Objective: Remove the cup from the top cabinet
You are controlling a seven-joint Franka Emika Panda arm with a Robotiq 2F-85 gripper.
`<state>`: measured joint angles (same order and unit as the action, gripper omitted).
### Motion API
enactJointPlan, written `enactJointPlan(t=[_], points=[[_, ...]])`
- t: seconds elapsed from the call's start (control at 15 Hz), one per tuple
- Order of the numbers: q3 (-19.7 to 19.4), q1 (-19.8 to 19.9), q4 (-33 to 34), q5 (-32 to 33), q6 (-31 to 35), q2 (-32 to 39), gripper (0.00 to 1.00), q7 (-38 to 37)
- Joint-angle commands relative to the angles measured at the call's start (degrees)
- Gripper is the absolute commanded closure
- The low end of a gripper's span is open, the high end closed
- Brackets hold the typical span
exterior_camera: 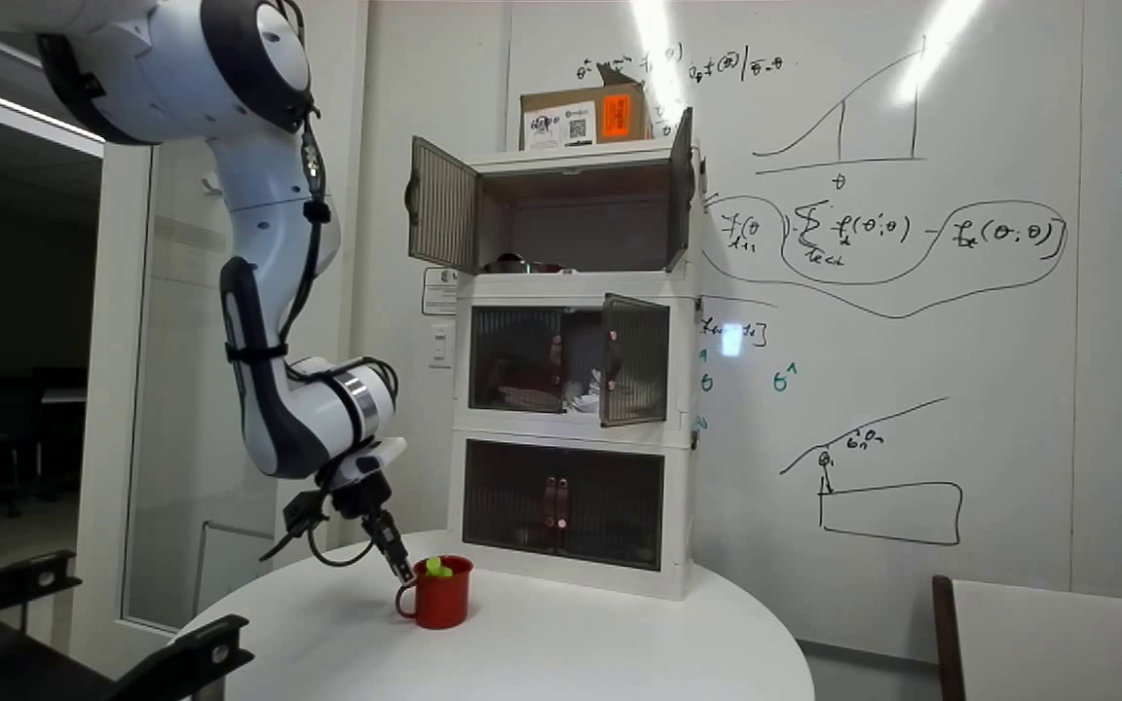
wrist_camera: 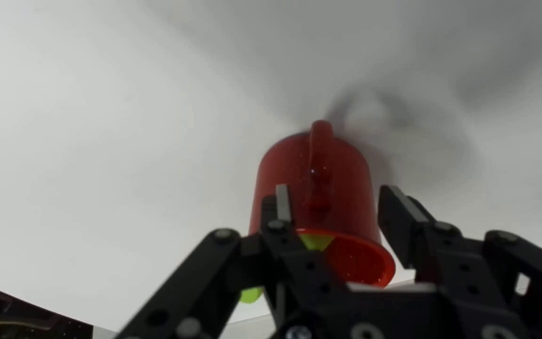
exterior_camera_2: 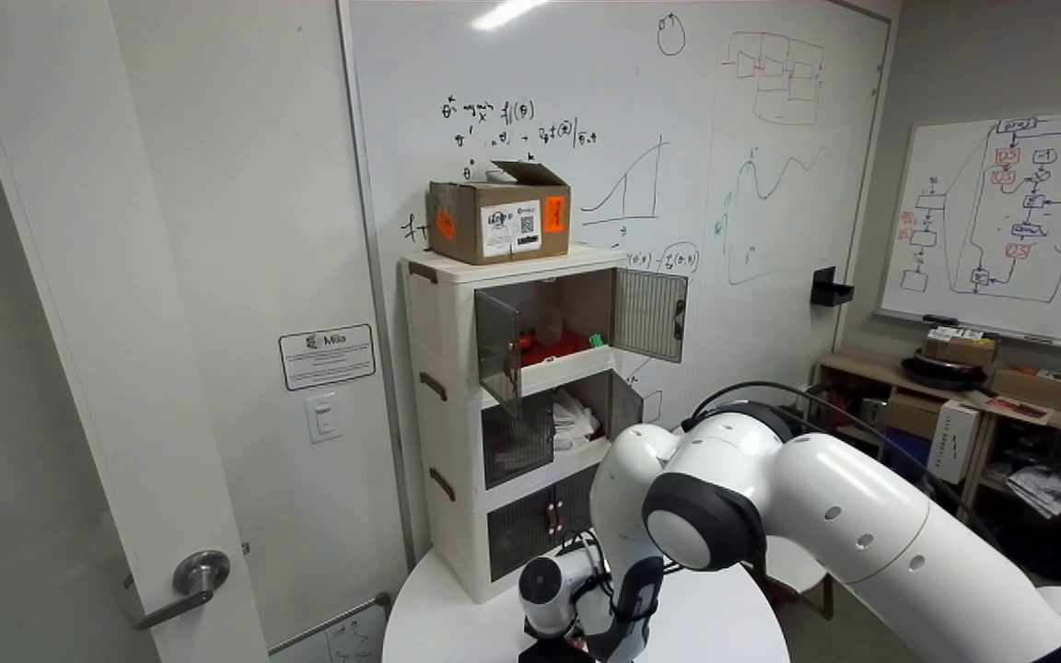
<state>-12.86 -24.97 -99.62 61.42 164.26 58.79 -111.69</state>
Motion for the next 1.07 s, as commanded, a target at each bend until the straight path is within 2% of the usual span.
enactJointPlan(t=[0.0,0.2,0.4,0.47,0.67,0.73,0.8,0.87,1.0], points=[[-0.43,-0.05,-0.92,1.11,2.88,-1.08,0.17,-0.73],[3.46,4.01,-6.15,-0.44,6.15,-5.54,0.01,4.87],[8.12,8.89,-13.45,-0.82,8.9,-11.86,0.0,10.92],[11.68,12.01,-17.29,-2.0,6.7,-14.94,0.0,16.36],[16.23,16.17,-25.96,-8.21,0.15,-23.29,0.0,28.14],[18.77,18.66,-27.66,-8.28,-3.79,-26.13,0.0,29.84],[19.85,19.55,-29.53,-10.06,-6.99,-29.34,0.0,32.89],[18.33,17.55,-31.11,-14.86,-8.66,-32.45,0.0,37.82],[18.35,17.07,-33.03,-19.02,-12.68,-38.37,0.0,43.72]])
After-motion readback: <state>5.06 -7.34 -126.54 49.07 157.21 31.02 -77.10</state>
